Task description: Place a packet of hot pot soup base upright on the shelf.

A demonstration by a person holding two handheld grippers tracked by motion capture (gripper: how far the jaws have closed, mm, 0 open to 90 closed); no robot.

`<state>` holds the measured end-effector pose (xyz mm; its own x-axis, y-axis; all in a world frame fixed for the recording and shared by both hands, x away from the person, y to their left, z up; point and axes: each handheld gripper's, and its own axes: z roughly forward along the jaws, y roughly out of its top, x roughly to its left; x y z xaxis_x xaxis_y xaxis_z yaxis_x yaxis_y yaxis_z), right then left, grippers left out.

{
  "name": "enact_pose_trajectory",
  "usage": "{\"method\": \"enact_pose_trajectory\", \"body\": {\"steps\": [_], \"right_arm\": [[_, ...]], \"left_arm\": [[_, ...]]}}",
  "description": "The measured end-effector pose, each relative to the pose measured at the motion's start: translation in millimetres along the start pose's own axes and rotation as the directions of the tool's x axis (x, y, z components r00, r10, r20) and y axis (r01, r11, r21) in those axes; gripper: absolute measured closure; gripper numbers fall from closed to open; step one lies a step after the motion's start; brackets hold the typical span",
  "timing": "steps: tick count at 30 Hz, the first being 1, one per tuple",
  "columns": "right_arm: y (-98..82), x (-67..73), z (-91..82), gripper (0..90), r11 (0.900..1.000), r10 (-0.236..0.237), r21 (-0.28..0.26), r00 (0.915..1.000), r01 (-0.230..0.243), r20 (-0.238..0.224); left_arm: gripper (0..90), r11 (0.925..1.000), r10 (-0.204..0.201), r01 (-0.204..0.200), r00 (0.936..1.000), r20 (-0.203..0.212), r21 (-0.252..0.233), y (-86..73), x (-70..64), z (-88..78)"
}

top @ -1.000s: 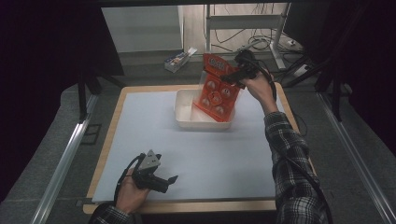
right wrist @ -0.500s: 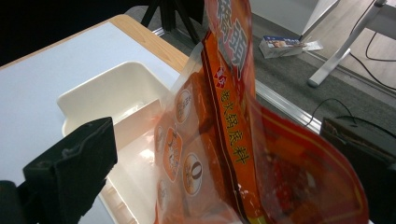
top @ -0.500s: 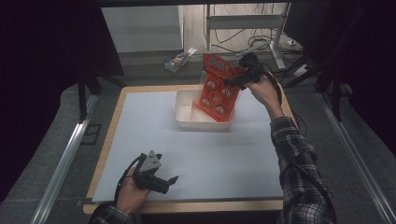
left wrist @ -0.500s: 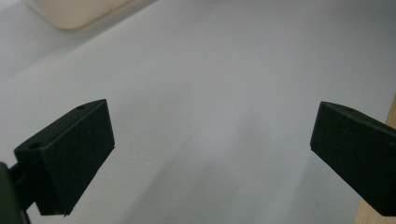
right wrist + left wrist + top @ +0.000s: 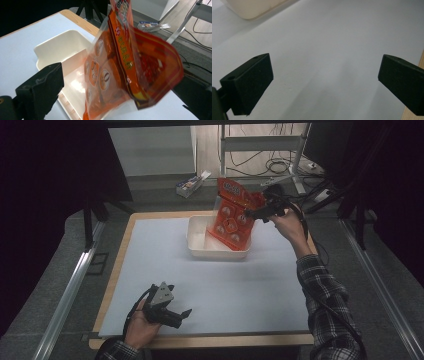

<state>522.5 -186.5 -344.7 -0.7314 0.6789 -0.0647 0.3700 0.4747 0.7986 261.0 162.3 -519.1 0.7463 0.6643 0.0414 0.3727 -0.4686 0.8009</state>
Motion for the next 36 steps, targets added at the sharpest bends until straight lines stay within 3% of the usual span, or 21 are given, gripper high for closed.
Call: {"method": "enact_pose_trajectory", "body": {"steps": [8, 14, 22, 28, 36], "right_arm": [[-17.7, 3.1, -6.1, 0.5, 1.000, 0.011, -0.002, 0.9999, -0.011, 0.012], [-33.3, 6.8, -8.3, 0.4, 1.000, 0.018, 0.005, 0.9998, -0.018, -0.012], [-49.8, 21.4, -8.4, 0.8, 1.000, 0.010, 0.006, 0.9990, -0.010, -0.043], [-61.4, 33.5, -7.7, 1.5, 1.000, 0.003, 0.012, 0.9993, -0.002, -0.036], [-84.7, 45.1, -9.2, 1.8, 0.999, 0.045, -0.019, 0.9966, -0.047, -0.069]], "left_arm": [[0.0, 0.9998, 0.017, -0.017, 0.9999, 0.000, 0.010, 0.4, -1.9, 1.3], [0.1, 0.9997, 0.020, -0.020, 0.9998, -0.001, 0.010, 0.4, -2.7, 2.1], [0.2, 0.9994, 0.029, -0.029, 0.9995, -0.009, 0.018, 0.6, -3.5, 2.5], [0.3, 0.9992, 0.033, -0.033, 0.9994, -0.011, 0.022, 0.6, -4.0, 2.8], [0.5, 0.9987, 0.041, -0.041, 0.9990, -0.016, 0.031, 0.5, -4.9, 3.4]]}}
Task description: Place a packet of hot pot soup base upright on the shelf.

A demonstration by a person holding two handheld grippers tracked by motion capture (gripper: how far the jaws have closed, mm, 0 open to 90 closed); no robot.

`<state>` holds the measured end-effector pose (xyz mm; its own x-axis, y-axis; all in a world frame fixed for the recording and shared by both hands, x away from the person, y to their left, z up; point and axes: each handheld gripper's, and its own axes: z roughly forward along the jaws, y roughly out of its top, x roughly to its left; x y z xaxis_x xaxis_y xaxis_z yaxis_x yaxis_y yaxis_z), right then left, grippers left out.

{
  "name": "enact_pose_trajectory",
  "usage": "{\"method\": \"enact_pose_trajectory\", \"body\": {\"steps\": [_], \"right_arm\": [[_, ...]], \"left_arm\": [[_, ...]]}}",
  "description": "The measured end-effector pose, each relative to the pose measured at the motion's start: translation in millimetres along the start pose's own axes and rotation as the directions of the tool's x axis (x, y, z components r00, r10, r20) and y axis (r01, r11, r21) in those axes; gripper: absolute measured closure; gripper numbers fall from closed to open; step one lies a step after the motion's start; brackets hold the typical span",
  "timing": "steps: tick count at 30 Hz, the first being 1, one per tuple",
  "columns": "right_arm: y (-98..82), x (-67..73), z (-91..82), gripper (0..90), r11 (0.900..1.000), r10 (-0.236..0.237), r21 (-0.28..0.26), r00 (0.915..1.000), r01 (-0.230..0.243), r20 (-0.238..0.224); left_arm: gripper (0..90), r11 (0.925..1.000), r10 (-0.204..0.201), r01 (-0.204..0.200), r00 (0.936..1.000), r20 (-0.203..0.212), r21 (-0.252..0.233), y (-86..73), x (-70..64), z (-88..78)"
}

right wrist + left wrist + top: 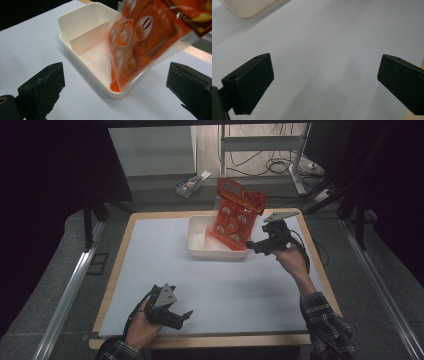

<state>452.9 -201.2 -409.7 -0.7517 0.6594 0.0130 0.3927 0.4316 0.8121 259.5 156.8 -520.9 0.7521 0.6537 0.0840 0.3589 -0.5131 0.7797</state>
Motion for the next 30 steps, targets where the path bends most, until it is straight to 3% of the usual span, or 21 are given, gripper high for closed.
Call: {"method": "enact_pose_trajectory", "body": {"steps": [5, 7, 11, 15, 23, 28, 30], "right_arm": [[-14.4, 5.0, -2.1, 2.7, 1.000, 0.024, -0.016, 0.9995, -0.025, -0.019], [-18.5, 7.4, -2.4, 2.9, 1.000, 0.029, 0.007, 0.9993, -0.029, -0.022], [-25.8, 12.7, -3.7, 0.7, 0.999, 0.041, 0.004, 0.9988, -0.041, -0.026], [-32.4, 19.7, -2.0, 0.0, 0.999, 0.019, 0.032, 0.9997, -0.019, -0.011], [-37.7, 33.4, -8.5, 0.0, 1.000, -0.010, 0.014, 0.9997, 0.010, -0.020], [-43.0, 38.9, -11.5, 0.0, 0.997, -0.074, 0.032, 0.9973, 0.074, -0.007], [-45.0, 39.3, -13.8, 0.0, 0.997, -0.073, 0.033, 0.9973, 0.073, -0.002]], "left_arm": [[0.6, 1.0000, 0.003, -0.003, 1.0000, -0.003, 0.002, 0.0, -0.2, 0.4], [0.6, 1.0000, 0.007, -0.007, 1.0000, -0.004, 0.005, 0.0, -0.5, 0.5], [0.7, 0.9999, 0.011, -0.011, 0.9999, -0.007, 0.008, 0.1, -0.9, 0.8], [0.7, 0.9999, 0.014, -0.014, 0.9998, -0.010, 0.010, -0.1, -0.9, 0.5], [1.0, 0.9994, 0.029, -0.029, 0.9993, -0.021, 0.021, -0.5, -1.0, 0.9], [0.8, 0.9998, 0.021, -0.021, 0.9997, -0.013, 0.003, -0.2, -0.1, -1.1], [0.8, 0.9999, 0.017, -0.017, 0.9998, -0.013, 0.001, -0.4, 0.3, -1.3]]}}
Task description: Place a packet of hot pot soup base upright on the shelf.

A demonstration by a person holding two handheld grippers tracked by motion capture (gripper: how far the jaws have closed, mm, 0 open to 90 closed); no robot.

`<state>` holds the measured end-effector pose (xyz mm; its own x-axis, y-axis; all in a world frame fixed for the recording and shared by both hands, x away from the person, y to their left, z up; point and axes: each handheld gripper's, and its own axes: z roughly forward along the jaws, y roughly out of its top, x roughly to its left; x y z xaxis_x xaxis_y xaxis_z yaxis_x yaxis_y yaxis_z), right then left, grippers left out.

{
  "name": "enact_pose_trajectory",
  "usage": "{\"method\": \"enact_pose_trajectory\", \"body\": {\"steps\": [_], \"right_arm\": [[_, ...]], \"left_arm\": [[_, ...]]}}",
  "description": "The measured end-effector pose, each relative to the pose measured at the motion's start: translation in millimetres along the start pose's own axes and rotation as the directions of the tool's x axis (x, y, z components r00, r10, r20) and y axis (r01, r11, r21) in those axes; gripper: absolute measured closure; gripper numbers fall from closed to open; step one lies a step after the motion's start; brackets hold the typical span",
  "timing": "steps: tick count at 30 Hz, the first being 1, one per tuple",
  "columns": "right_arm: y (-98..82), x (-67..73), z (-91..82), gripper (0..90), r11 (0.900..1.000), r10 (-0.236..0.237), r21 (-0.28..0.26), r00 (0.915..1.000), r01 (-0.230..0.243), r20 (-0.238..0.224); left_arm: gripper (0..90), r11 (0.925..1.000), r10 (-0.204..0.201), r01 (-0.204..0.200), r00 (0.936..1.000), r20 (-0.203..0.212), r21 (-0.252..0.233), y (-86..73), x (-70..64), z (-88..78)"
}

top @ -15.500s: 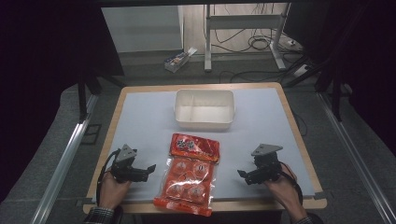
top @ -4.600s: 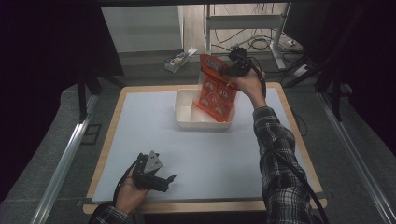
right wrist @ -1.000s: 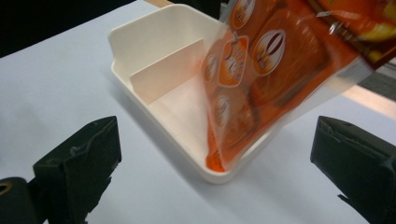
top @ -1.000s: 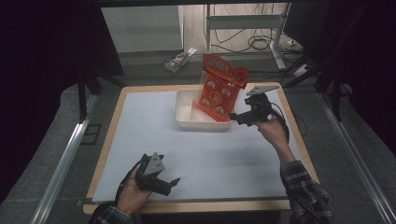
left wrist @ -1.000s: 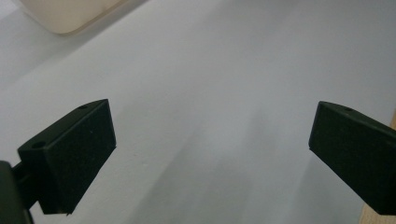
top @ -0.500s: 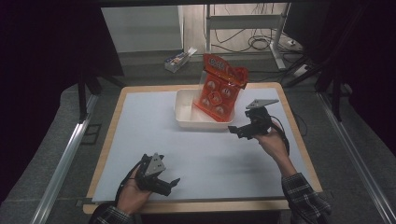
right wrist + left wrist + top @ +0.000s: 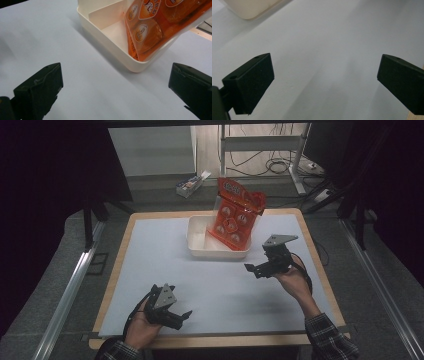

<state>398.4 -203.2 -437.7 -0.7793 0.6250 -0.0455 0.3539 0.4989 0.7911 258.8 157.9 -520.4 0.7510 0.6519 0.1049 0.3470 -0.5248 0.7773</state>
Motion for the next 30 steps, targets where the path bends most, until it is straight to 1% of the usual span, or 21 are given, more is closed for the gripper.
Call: {"method": "enact_pose_trajectory", "body": {"steps": [2, 6, 12, 15, 17, 20, 26, 30], "right_arm": [[-1.5, 0.2, -2.5, 0.0, 1.000, 0.011, -0.007, 0.9999, -0.011, -0.006], [-4.2, 4.4, -6.4, 0.0, 1.000, 0.017, -0.016, 0.9998, -0.017, -0.013], [-9.4, 16.6, -7.8, 0.0, 1.000, 0.006, -0.009, 0.9996, -0.006, -0.029], [-12.5, 21.9, -8.5, 0.0, 1.000, 0.004, -0.005, 0.9994, -0.004, -0.034], [-15.3, 24.2, -8.6, 0.0, 1.000, 0.001, -0.001, 0.9994, -0.002, -0.036], [-22.2, 27.3, -9.1, 0.0, 1.000, 0.005, 0.009, 0.9993, -0.005, -0.038], [-35.9, 30.6, -14.2, 0.0, 1.000, 0.015, 0.020, 0.9995, -0.014, -0.030], [-44.2, 32.7, -21.0, 0.0, 1.000, 0.024, 0.012, 0.9996, -0.023, -0.017]], "left_arm": [[0.8, 1.0000, -0.002, 0.002, 1.0000, 0.002, -0.001, 0.0, 0.3, -0.2], [0.8, 1.0000, 0.000, 0.000, 1.0000, -0.003, 0.002, -0.1, 0.4, 0.1], [0.8, 0.9999, 0.005, -0.005, 0.9999, -0.010, 0.013, -0.1, 0.0, 0.8], [0.9, 0.9995, 0.012, -0.011, 0.9997, -0.020, 0.031, -0.5, -0.6, 2.5], [0.9, 0.9991, 0.019, -0.018, 0.9994, -0.028, 0.039, -0.5, -1.1, 3.2], [1.0, 0.9987, 0.028, -0.026, 0.9992, -0.030, 0.044, -0.1, -1.2, 2.6], [1.0, 0.9988, 0.026, -0.025, 0.9991, -0.032, 0.043, -0.1, -1.7, 3.0], [1.0, 0.9988, 0.024, -0.023, 0.9991, -0.034, 0.043, -0.1, -2.0, 3.4]]}}
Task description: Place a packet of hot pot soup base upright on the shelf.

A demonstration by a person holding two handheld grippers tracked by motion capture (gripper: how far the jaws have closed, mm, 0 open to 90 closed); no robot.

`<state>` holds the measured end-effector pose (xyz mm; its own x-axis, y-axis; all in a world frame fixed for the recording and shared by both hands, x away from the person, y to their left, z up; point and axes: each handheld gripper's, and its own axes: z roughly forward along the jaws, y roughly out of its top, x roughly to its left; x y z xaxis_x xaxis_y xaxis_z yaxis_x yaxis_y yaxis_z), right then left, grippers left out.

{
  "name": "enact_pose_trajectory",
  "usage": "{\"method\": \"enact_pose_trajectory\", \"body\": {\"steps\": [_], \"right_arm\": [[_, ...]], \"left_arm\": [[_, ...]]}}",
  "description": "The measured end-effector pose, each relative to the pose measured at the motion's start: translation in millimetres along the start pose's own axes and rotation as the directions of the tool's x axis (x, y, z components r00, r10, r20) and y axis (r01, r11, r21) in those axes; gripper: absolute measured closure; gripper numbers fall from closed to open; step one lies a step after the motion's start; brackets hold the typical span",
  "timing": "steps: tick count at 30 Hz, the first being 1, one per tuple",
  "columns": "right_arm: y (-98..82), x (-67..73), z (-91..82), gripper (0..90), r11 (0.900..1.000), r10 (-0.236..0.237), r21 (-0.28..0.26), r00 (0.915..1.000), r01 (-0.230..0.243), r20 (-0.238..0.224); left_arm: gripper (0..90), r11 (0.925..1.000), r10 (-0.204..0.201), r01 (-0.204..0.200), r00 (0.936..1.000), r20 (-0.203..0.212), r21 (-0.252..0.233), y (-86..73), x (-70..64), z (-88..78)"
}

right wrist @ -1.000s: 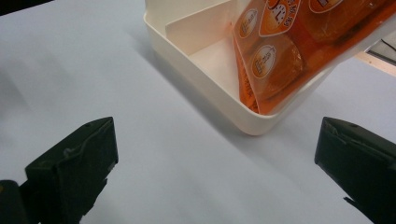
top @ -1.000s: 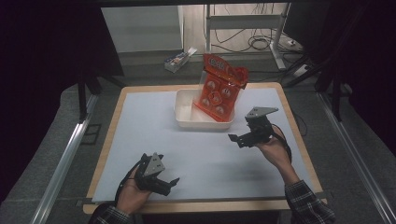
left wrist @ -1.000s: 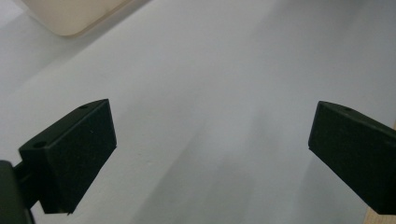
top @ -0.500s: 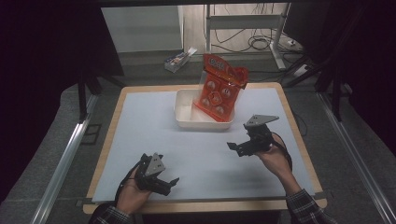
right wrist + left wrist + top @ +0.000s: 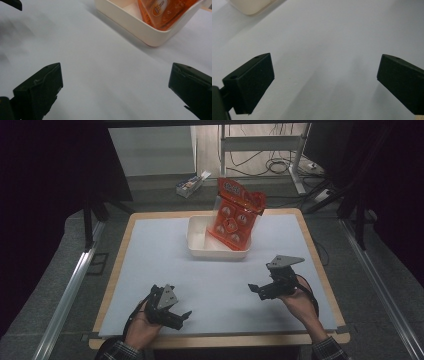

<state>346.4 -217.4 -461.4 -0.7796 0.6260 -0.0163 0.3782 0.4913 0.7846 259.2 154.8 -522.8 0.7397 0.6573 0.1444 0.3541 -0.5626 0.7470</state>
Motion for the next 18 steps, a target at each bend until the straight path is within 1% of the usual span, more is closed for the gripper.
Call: {"method": "enact_pose_trajectory", "body": {"steps": [5, 8, 13, 18], "right_arm": [[-5.7, 5.5, -10.1, 0.0, 0.999, -0.019, -0.033, 0.9997, 0.020, 0.016], [-6.2, 8.0, -16.2, 0.0, 0.999, -0.018, -0.044, 0.9997, 0.019, 0.014], [-11.7, 9.2, -23.1, 0.0, 0.999, -0.013, -0.040, 0.9997, 0.013, 0.020], [-20.7, 5.9, -29.5, 0.0, 0.999, 0.002, -0.034, 0.9993, -0.001, 0.037]], "left_arm": [[1.0, 1.0000, 0.004, -0.004, 1.0000, -0.003, 0.004, 0.2, -0.3, 0.2], [1.0, 1.0000, 0.004, -0.004, 1.0000, -0.003, 0.005, 0.4, -0.5, 0.3], [1.1, 1.0000, 0.006, -0.006, 1.0000, -0.005, 0.007, 0.4, -0.8, 0.6], [1.2, 0.9998, 0.012, -0.012, 0.9999, -0.008, 0.016, 0.3, -0.8, 1.0]]}}
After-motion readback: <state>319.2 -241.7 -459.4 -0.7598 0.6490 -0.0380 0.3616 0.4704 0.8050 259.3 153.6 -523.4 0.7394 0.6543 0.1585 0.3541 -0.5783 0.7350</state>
